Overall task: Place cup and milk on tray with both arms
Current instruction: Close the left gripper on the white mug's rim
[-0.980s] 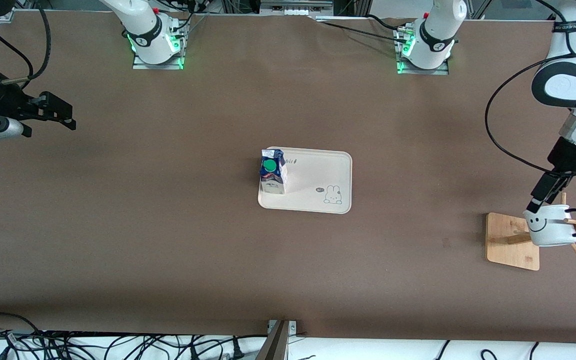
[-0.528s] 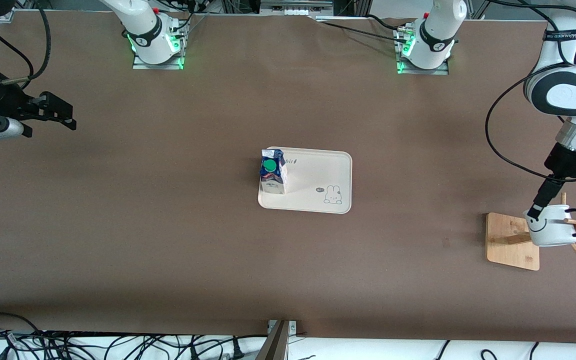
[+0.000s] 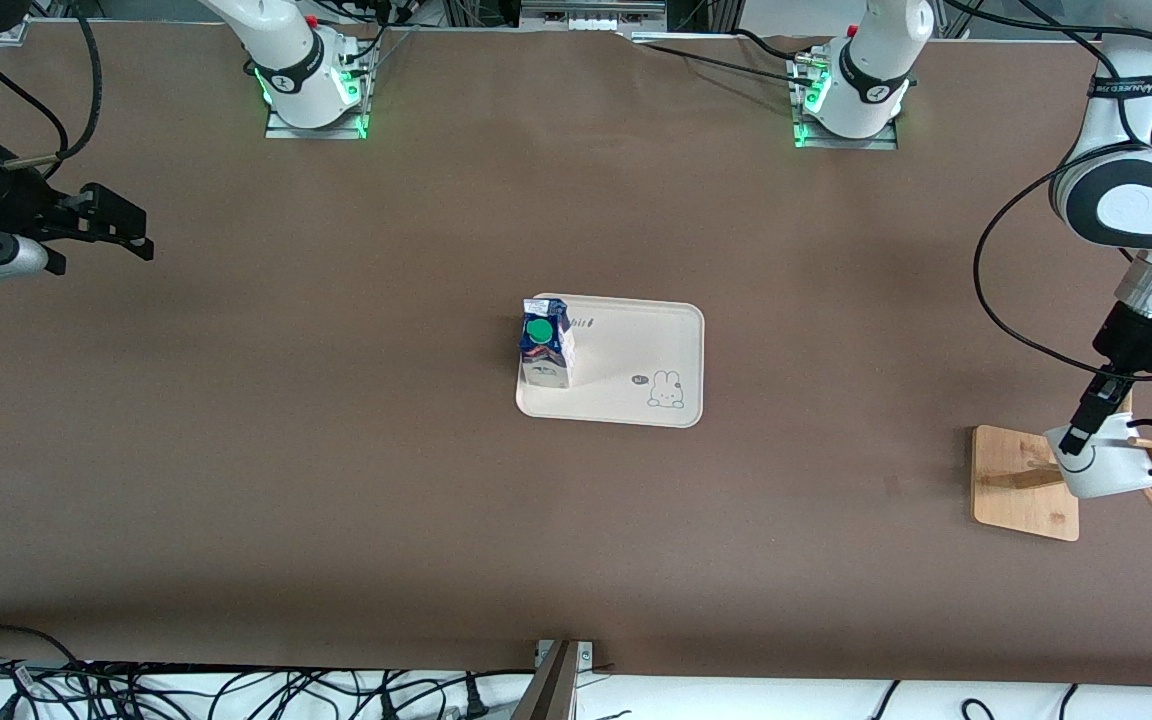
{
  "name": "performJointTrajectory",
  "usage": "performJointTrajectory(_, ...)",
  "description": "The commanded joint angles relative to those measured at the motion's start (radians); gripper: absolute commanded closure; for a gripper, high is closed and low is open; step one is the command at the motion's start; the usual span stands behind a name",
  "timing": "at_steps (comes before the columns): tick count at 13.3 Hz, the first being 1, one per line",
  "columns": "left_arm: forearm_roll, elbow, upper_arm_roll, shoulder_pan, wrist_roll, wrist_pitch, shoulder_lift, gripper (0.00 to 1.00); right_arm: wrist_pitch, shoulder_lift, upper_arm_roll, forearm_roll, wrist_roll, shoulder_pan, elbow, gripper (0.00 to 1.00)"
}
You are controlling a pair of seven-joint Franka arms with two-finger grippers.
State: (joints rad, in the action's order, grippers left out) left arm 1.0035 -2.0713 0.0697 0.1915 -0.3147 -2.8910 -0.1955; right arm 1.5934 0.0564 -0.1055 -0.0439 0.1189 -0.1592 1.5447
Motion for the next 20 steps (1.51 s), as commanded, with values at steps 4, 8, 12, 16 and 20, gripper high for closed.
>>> performJointTrajectory(4,0.011,0.026,0.010,-0.011,-0.026,-0.007,-0.008,0.87,-0.007,0.005,0.000,-0.017,-0.011,-0.002,-0.017,0.00)
performJointTrajectory(8,0.007,0.026,0.022,-0.011,-0.024,-0.008,-0.005,1.00,-0.007,0.005,0.000,-0.017,-0.011,0.000,-0.017,0.00)
performJointTrajectory(12,0.007,0.025,0.024,-0.011,-0.024,-0.008,-0.002,1.00,-0.009,0.005,-0.002,-0.017,-0.011,0.003,-0.015,0.00)
performJointTrajectory(16,-0.005,-0.013,0.055,-0.015,-0.024,-0.004,0.048,1.00,-0.007,0.005,-0.002,-0.017,-0.011,0.004,-0.015,0.00)
performJointTrajectory(20,-0.010,-0.029,0.061,-0.017,-0.024,-0.002,0.070,1.00,-0.013,0.005,-0.002,-0.017,-0.011,0.004,-0.015,0.00)
